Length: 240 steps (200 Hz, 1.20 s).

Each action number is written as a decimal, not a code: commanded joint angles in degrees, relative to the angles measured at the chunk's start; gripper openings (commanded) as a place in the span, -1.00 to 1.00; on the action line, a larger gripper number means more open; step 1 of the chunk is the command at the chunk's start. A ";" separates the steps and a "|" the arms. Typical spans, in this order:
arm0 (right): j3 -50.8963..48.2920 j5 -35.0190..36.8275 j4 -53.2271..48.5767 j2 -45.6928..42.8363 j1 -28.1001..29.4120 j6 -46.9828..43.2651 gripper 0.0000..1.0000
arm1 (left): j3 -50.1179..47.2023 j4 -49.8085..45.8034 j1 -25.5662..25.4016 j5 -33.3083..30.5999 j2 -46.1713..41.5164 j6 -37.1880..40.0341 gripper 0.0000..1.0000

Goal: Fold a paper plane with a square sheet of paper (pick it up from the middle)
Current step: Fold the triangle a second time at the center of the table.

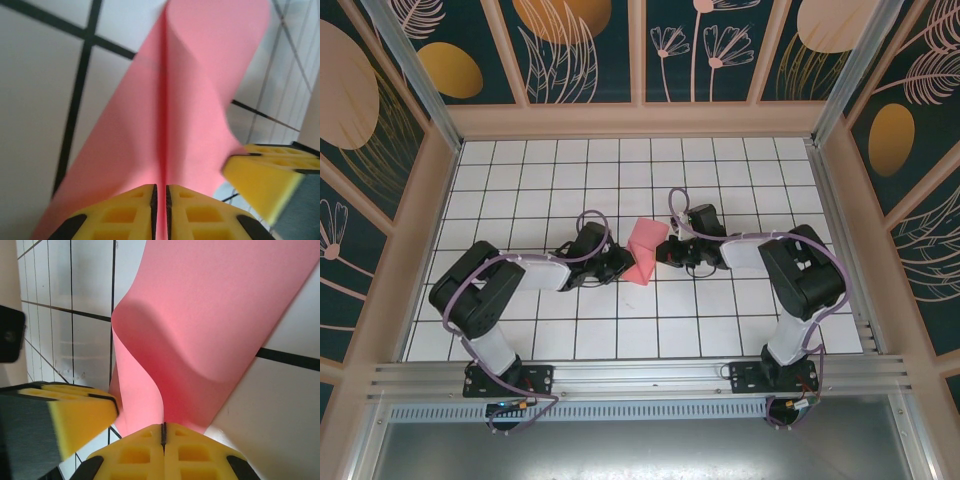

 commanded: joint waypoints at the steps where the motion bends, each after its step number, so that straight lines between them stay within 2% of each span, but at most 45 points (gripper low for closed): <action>1: 1.56 0.41 -1.26 0.91 -0.37 -1.59 -0.94 | 0.72 -1.28 -0.68 1.05 2.41 0.85 -0.74; 66: 4.14 1.35 -4.75 2.09 -0.41 -4.94 -0.92 | 0.07 -4.32 -0.74 -0.46 3.28 1.95 -0.81; 240: 6.89 3.13 -10.56 3.32 0.12 -9.39 -0.89 | 0.60 -4.83 -0.79 -0.77 2.92 2.83 -0.79</action>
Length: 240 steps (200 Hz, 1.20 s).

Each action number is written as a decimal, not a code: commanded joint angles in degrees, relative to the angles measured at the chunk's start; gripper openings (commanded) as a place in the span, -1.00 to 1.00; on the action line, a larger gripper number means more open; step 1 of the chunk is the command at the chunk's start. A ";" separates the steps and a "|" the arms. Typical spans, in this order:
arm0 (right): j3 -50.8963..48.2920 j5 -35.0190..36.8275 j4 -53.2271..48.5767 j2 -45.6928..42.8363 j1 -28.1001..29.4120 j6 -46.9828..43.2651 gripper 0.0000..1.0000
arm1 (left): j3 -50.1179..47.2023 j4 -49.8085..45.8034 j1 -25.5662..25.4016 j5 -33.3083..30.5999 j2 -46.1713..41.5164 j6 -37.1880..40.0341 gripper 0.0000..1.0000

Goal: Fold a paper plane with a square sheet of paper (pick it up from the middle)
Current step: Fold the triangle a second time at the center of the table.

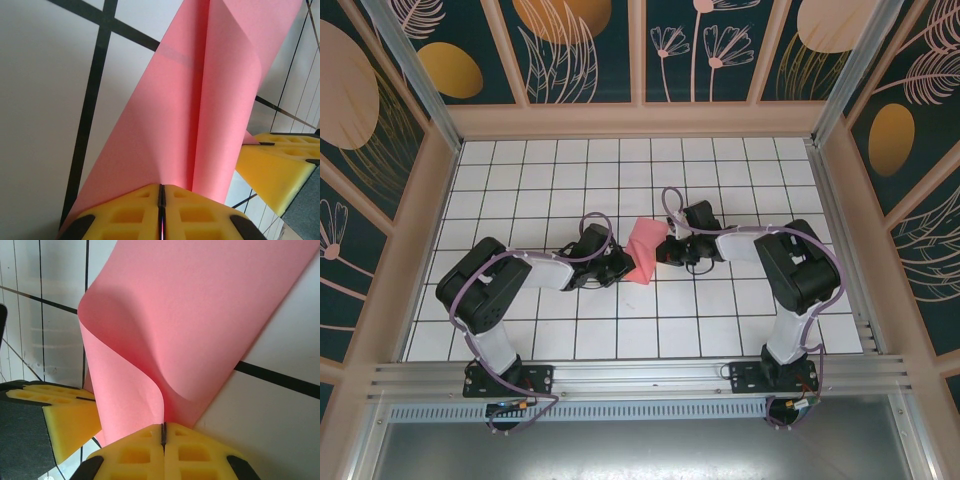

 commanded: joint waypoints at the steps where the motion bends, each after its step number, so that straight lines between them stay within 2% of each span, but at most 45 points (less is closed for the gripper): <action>1: 1.99 1.21 -1.84 0.58 0.10 -1.81 -0.89 | -0.05 -4.39 -0.54 -0.93 1.16 1.74 -0.79; 240: 5.20 3.32 -5.91 3.67 1.68 -4.00 -0.87 | -0.23 -5.17 -0.69 -1.98 -0.51 1.89 -0.78</action>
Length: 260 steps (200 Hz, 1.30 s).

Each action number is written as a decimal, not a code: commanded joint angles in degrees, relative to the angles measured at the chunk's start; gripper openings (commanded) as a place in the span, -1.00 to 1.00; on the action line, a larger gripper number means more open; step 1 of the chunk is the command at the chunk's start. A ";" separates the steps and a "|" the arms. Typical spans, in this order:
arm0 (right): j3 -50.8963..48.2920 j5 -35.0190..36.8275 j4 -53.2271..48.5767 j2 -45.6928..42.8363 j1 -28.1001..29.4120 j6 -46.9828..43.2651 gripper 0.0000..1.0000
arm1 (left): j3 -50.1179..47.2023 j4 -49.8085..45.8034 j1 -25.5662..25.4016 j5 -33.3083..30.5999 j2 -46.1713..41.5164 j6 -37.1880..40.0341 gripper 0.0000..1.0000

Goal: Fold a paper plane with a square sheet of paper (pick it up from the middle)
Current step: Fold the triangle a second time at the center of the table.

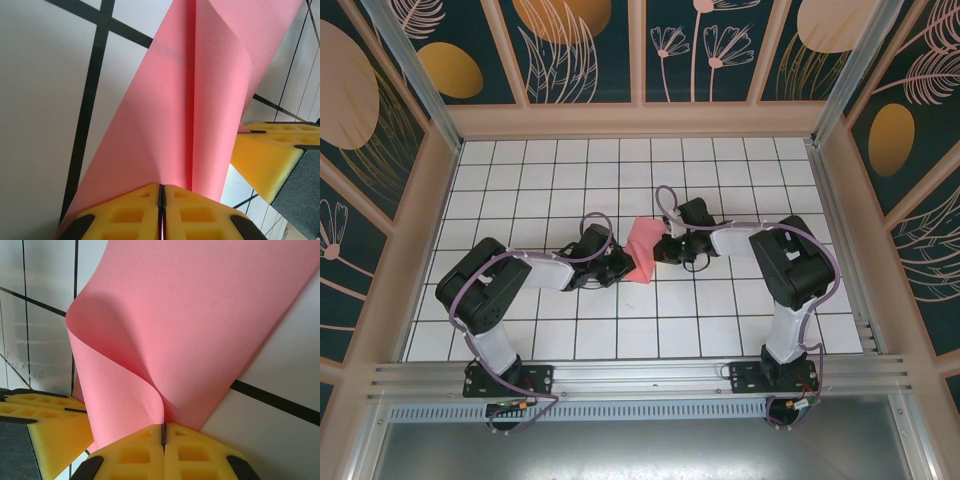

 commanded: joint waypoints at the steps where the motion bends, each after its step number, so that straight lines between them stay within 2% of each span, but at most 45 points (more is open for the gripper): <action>1: 1.12 1.40 -1.86 1.22 0.61 -1.67 -0.87 | -0.26 -4.79 -0.33 -1.37 -0.27 1.44 -0.78; 108: 2.14 -0.76 -1.47 -0.07 0.83 -2.53 -0.86 | -0.17 -5.42 -0.35 -1.72 0.02 2.01 -0.78; 207: 2.31 0.94 -2.92 2.20 0.87 -2.98 -0.87 | -0.35 -5.58 -0.39 -2.09 -0.50 2.04 -0.77; 236: 1.95 1.37 -3.06 2.52 0.87 -2.79 -0.86 | -0.28 -5.63 -0.37 -3.04 -2.37 2.17 -0.76; 244: 1.86 1.45 -3.18 2.47 0.87 -2.73 -0.86 | -0.44 -5.55 -0.38 -3.83 -5.19 2.15 -0.78; 260: 1.70 1.77 -3.16 2.52 0.87 -2.73 -0.86 | -0.48 -5.44 -0.24 -5.12 -8.06 2.04 -0.88</action>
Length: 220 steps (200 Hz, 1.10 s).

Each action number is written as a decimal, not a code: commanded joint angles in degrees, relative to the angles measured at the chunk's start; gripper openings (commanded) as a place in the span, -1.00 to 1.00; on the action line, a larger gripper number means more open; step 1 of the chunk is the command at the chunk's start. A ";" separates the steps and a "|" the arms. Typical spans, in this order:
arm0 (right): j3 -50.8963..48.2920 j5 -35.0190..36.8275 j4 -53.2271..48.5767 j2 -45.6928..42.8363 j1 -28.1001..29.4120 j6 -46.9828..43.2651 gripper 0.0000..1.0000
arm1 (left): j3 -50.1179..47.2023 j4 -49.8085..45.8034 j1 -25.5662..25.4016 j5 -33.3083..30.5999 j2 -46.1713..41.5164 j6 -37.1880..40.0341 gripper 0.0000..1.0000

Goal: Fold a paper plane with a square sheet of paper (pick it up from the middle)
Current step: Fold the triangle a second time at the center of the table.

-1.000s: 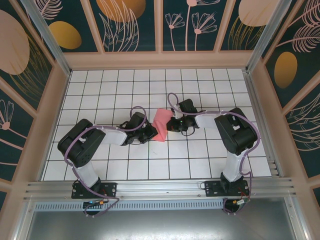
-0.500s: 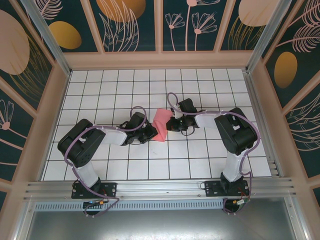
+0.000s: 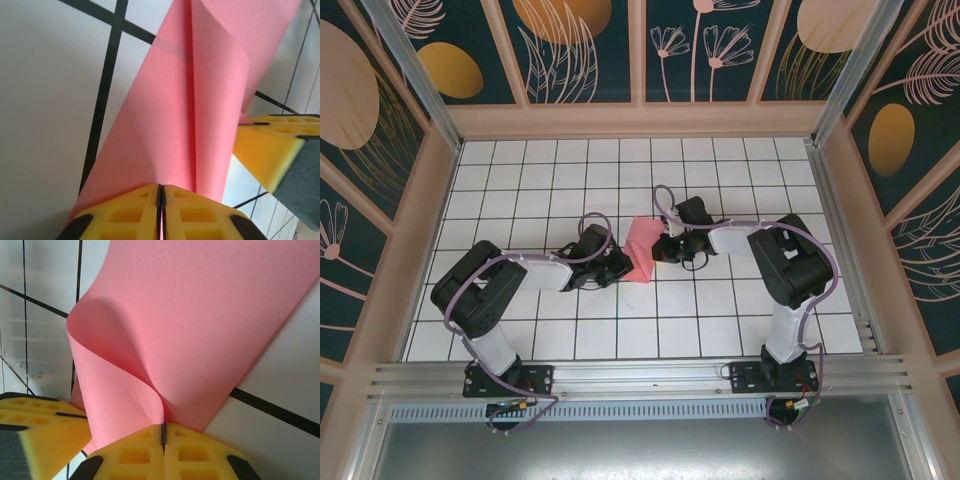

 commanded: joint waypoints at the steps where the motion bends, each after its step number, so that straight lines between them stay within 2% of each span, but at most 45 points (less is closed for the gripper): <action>1: 0.28 1.40 -2.21 1.64 0.54 -1.24 -0.86 | -0.22 -2.05 -0.12 -3.17 -5.25 0.98 -0.90; 5: 0.24 1.48 -2.22 1.67 0.54 -1.20 -0.86 | -0.20 -1.98 -0.12 -3.55 -5.88 1.00 -1.00; 39: 0.23 1.54 -2.21 1.90 0.54 -1.24 -0.87 | 0.26 2.85 0.28 -3.32 -7.60 -0.42 -1.00; 113: 0.11 1.57 -2.16 2.00 0.54 -1.33 -0.86 | 6.02 11.63 1.14 3.33 3.03 -1.52 -1.00; 220: 0.41 1.41 -2.28 2.38 0.54 -1.33 -0.86 | 6.50 2.85 1.21 0.47 9.07 -0.34 -1.00</action>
